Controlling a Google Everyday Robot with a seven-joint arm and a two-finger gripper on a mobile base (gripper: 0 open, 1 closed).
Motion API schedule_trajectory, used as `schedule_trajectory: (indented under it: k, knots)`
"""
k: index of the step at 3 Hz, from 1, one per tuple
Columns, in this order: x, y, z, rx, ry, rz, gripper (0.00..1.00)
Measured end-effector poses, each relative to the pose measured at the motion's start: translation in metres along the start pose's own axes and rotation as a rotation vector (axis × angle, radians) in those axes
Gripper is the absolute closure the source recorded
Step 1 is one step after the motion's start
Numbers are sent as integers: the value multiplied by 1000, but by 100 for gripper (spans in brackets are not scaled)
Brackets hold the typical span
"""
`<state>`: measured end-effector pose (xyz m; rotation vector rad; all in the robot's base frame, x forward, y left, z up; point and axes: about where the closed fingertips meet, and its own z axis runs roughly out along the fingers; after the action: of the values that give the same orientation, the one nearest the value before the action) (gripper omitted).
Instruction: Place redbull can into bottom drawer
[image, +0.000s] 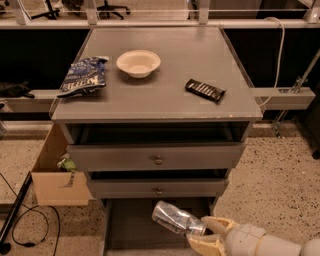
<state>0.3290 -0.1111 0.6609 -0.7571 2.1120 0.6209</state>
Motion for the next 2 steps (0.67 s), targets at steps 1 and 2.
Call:
schedule_trajectory:
  k: [1,2]
  knots:
    - [13,-25,27,22,5,-45,100]
    - [34,-53,54,43,16,-66,100]
